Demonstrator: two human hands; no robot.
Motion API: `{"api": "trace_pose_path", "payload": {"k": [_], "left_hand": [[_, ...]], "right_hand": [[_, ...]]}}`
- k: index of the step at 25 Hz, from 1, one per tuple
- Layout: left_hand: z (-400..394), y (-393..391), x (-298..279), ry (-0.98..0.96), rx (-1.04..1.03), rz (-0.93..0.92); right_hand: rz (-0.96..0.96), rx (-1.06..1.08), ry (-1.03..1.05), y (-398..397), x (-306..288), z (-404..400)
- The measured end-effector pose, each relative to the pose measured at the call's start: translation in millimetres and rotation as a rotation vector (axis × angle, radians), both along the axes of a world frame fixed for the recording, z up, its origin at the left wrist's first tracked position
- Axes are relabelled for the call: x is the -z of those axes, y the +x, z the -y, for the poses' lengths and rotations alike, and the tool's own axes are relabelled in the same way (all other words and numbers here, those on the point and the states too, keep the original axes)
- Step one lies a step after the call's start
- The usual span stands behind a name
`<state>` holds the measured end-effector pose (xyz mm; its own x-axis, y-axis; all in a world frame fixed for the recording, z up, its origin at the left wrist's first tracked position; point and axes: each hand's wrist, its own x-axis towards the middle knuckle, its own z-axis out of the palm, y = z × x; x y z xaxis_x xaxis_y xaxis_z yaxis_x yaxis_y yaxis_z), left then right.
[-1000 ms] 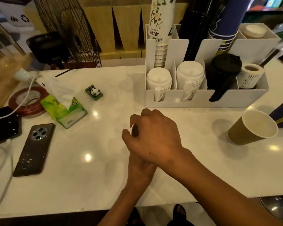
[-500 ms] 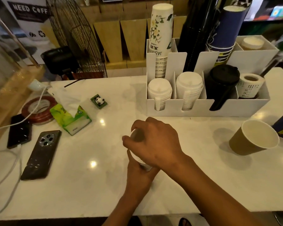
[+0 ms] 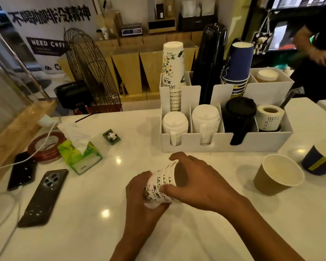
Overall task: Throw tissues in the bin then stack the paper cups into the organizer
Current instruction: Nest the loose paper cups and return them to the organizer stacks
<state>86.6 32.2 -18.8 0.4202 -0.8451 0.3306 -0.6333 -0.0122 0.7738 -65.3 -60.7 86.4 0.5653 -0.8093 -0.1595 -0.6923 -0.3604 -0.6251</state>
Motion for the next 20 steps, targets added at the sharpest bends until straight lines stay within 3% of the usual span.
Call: {"api": "trace_pose_path", "payload": {"k": [2,4,8,11,20], "left_hand": [[6.7,7.4,7.1,-0.021,-0.08,0.026],[6.9,6.2,-6.0,0.004,-0.161,-0.108],[-1.3,-9.0,-32.4,0.077,-0.128,-0.701],[-3.4,-14.0,-39.4,0.093,0.036,-1.136],[-6.4,2.2,-42.9,0.072,0.135,-1.029]], "right_hand": [[0.181,0.065,0.095,-12.8,10.8,0.7],[0.372,0.122,0.166,-20.4,21.0,-3.2],[0.712,0.236,0.298,-26.3,30.2,-12.0],[0.747,0.243,0.312,-23.9,33.4,-18.1],[0.468,0.078,0.284,-0.5,33.1,-27.8]]}}
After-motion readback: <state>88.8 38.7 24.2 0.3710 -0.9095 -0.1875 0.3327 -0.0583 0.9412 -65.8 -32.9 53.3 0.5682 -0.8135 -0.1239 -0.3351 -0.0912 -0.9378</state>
